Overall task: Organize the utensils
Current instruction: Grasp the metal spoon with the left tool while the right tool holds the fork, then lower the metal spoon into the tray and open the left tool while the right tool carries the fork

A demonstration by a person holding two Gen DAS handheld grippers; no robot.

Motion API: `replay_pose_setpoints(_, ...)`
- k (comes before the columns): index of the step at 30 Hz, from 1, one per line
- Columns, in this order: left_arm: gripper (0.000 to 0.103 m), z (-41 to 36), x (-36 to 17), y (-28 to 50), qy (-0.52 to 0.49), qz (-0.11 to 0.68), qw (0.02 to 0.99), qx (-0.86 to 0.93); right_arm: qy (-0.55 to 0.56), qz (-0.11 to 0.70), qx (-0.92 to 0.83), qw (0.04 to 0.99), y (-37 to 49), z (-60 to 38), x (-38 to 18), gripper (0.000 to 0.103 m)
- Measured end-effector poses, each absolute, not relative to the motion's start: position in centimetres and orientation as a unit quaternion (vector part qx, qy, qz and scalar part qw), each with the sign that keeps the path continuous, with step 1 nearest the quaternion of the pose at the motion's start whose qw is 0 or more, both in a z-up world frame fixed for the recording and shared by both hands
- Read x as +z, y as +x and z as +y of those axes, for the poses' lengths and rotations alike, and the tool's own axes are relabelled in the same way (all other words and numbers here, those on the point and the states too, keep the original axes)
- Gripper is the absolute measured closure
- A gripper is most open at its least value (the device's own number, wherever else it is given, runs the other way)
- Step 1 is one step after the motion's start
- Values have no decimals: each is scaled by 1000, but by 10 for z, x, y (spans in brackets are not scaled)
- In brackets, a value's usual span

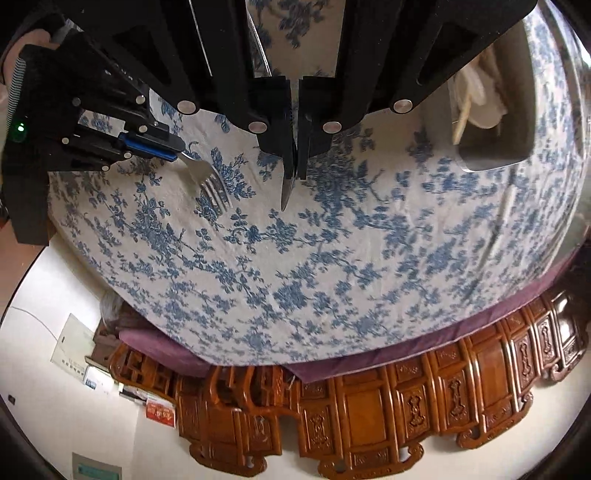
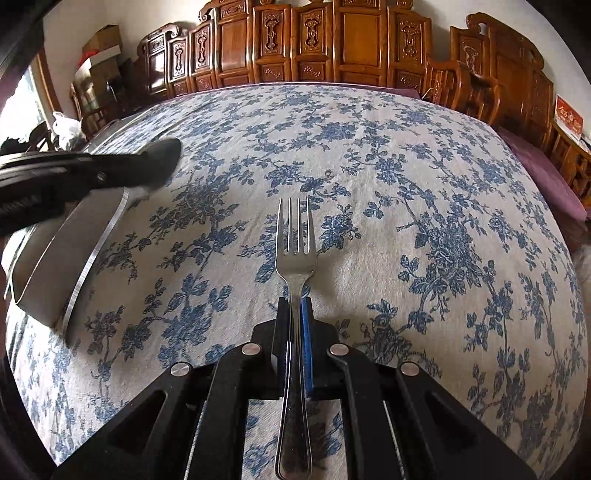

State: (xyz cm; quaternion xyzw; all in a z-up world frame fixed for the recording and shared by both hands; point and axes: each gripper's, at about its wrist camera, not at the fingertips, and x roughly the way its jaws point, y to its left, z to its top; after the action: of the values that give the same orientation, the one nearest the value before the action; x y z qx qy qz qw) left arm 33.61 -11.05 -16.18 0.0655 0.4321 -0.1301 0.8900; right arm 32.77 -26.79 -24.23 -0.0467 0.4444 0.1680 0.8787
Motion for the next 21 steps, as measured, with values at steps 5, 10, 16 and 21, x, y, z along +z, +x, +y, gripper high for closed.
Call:
replay_pose_setpoints(5, 102, -89, -143, 321, 60, 420, 897, -122, -48, 433, 168, 884, 316, -259, -232, 95)
replay_pose_setpoints(10, 102, -67, -130, 308, 58, 411, 903, -112, -50, 419, 171, 890, 303, -247, -220, 95)
replay_pose_setpoints(16, 102, -45, -121, 298, 55, 406, 907, -99, -46, 411, 179, 893, 288, -234, -209, 95)
replay_pose_setpoints(21, 102, -34, -116, 293, 51, 402, 909, -95, -46, 406, 181, 895, 277, -226, -203, 95)
